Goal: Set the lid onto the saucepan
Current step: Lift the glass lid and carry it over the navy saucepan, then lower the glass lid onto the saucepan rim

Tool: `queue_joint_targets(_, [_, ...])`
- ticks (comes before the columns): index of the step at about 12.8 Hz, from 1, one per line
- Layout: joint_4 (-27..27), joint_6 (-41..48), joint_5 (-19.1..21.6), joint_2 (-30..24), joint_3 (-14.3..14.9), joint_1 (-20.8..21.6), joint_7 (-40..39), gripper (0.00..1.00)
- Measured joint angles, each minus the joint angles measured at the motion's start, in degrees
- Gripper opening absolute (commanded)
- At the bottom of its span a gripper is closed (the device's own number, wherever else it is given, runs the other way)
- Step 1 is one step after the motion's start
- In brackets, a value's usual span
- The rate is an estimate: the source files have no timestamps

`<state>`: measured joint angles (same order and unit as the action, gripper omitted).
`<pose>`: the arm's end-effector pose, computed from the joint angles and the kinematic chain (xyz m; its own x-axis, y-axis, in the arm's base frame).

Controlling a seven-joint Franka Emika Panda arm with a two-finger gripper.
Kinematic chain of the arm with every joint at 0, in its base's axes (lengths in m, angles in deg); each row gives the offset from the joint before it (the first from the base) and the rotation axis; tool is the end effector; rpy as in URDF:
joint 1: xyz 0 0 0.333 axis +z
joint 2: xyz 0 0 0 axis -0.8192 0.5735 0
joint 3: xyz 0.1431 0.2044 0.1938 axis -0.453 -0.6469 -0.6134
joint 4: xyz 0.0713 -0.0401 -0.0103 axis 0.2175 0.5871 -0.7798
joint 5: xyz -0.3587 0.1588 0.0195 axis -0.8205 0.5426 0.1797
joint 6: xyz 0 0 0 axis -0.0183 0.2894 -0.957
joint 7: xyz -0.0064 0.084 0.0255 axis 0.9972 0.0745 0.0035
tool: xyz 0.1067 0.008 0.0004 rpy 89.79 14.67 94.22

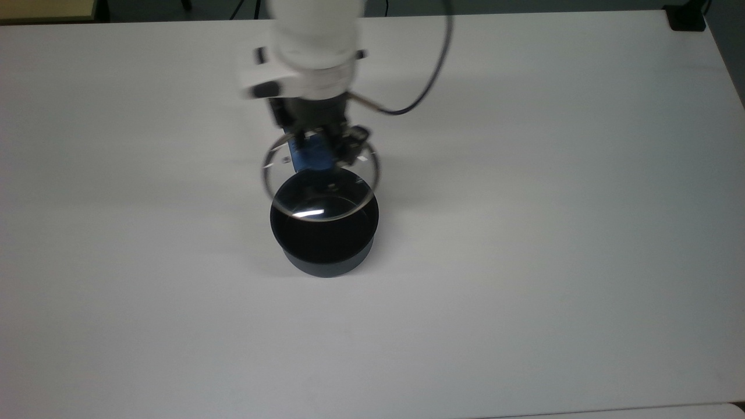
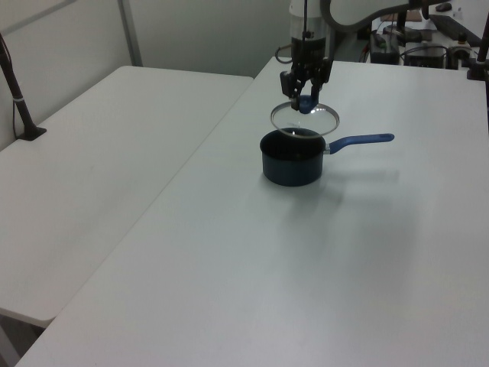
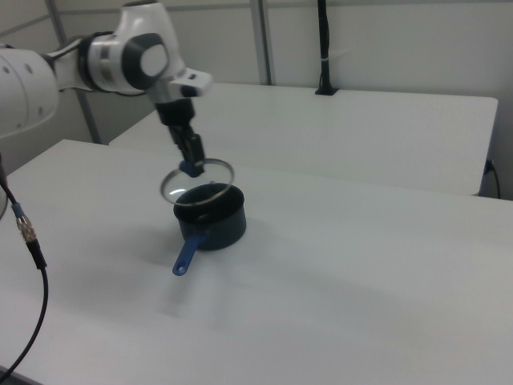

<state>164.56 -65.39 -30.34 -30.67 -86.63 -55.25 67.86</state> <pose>0.6775 0.0455 0.5025 0.8638 -0.4964 0.0865 -0.4997 -0.8659 0.0215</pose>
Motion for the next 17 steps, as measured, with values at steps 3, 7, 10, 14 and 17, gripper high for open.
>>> queue_joint_targets(3, [-1.07, -4.23, 0.00, 2.67, -0.09, -2.34, -0.19, 0.51])
queue_joint_targets(7, [-1.17, -4.37, 0.00, 5.72, -0.42, 0.17, -0.18, 0.51])
queue_joint_targets(10, [-1.22, -4.95, -0.01, 6.71, -0.12, 1.19, -0.16, 0.51])
queue_joint_targets(14, [-1.35, -5.55, -0.01, 7.18, 0.12, 1.18, -0.05, 0.51])
queue_joint_targets(17, [-1.47, -5.67, -0.01, 7.79, 0.27, 1.18, -0.04, 0.51])
